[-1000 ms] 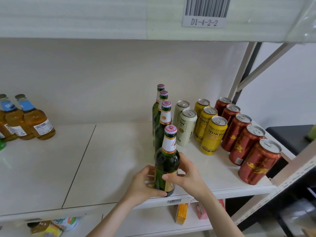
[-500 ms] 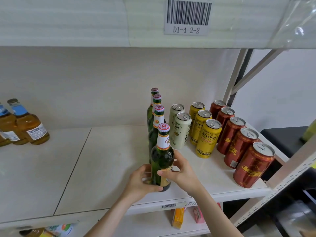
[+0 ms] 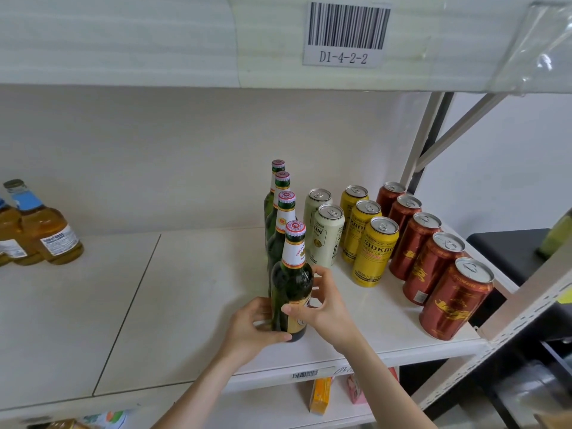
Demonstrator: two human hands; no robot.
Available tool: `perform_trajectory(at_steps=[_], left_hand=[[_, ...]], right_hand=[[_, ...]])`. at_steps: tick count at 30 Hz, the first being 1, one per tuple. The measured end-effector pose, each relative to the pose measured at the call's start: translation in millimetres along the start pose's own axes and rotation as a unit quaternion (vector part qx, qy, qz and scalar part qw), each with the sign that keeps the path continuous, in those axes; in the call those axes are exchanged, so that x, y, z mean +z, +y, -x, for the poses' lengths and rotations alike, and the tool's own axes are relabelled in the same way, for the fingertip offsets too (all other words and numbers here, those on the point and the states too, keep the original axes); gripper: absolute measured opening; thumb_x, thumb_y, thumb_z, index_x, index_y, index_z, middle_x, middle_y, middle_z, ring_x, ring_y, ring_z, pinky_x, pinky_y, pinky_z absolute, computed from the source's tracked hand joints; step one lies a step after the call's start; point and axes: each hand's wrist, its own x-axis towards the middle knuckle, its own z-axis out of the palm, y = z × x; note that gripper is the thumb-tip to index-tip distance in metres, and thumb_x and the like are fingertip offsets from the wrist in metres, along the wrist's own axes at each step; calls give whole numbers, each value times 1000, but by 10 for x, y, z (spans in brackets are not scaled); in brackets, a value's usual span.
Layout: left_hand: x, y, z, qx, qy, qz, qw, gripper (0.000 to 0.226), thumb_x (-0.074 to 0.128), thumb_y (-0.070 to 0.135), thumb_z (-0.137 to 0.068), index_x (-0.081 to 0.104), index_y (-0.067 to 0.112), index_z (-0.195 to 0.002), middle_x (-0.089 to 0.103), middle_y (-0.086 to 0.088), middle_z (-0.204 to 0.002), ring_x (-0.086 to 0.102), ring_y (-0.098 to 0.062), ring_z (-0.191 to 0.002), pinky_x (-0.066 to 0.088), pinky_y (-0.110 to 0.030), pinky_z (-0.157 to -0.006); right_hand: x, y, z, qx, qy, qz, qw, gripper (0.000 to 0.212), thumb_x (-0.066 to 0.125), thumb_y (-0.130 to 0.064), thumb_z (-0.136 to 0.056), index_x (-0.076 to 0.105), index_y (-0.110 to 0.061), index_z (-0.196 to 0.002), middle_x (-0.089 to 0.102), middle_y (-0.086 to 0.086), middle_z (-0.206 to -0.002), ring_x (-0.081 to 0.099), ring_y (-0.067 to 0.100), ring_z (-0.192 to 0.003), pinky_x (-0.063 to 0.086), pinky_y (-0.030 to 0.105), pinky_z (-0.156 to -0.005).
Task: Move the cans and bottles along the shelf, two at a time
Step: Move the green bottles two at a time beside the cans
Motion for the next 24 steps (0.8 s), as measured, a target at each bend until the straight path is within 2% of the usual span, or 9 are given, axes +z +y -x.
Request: perform_trajectory(at_steps=[3, 6, 8, 11, 15, 17, 19, 21, 24], left_hand=[[3, 17, 31, 14, -1, -11, 1000, 59, 94, 33, -40, 69, 39, -93, 75, 11, -94, 69, -6, -92, 55, -18, -74], [-17, 42, 96, 64, 10, -85, 994, 52, 87, 45, -48, 67, 45, -96, 72, 23, -97, 64, 3, -95, 46, -7, -79], [-69, 46, 147, 99, 15, -144, 984, 55, 83, 49, -56, 67, 38, -107, 70, 23, -104, 61, 1, -102, 47, -16, -86], [-223, -13, 216, 153, 24, -249, 956, 51, 82, 37, -70, 67, 26, -117, 65, 15, -113, 58, -9, -107, 44, -23, -92], [-513, -114, 361, 191, 53, -339, 920, 40, 76, 25, -80, 67, 15, -118, 66, 2, -116, 61, -21, -107, 42, -25, -94], [-637, -126, 458, 213, 72, -377, 898, 39, 60, 32, -85, 67, 10, -116, 68, -3, -116, 62, -25, -107, 43, -31, -95], [-732, -128, 543, 234, 74, -426, 871, 48, 46, 36, -84, 67, 8, -116, 67, -7, -118, 63, -28, -109, 47, -41, -96], [-796, -127, 627, 240, 74, -473, 845, 49, 42, 36, -83, 67, 10, -117, 66, -7, -121, 63, -28, -112, 48, -51, -97], [-858, -142, 779, 232, 68, -509, 826, 51, 39, 36, -84, 66, 13, -120, 65, -8, -126, 62, -29, -116, 48, -57, -96]], right_hand=[[19, 0, 19, 9, 16, -8, 1000, 81, 89, -45, -48, 43, -42, -116, 61, -6, -114, 61, 11, -107, 57, 32, -83], [45, -10, 56, 21, 30, -9, 999, 80, 87, -45, -50, 43, -45, -117, 60, -7, -116, 60, 12, -110, 56, 35, -88], [54, -14, 98, 25, 38, -3, 999, 80, 85, -43, -54, 42, -44, -122, 61, -8, -117, 59, 11, -110, 54, 35, -91], [48, 25, 193, 31, 68, -15, 997, 73, 80, -36, -65, 46, -33, -129, 64, -5, -117, 60, 11, -110, 51, 39, -95], [42, 133, 389, 30, 146, -3, 989, 46, 75, -24, -85, 51, -31, -123, 65, -2, -115, 62, 16, -109, 51, 30, -88], [62, 211, 515, 36, 156, 54, 986, 45, 72, -26, -87, 49, -32, -125, 62, -6, -118, 59, 14, -111, 49, 31, -89], [98, 279, 653, 23, 147, 141, 979, 52, 71, -28, -87, 46, -31, -133, 57, -8, -126, 54, 12, -116, 45, 29, -92], [148, 339, 781, -2, 130, 247, 960, 60, 70, -31, -87, 42, -26, -140, 50, -9, -136, 47, 12, -125, 42, 30, -98], [257, 415, 960, -24, 105, 389, 915, 68, 63, -43, -88, 35, -24, -147, 40, -9, -149, 39, 14, -132, 38, 38, -105]])
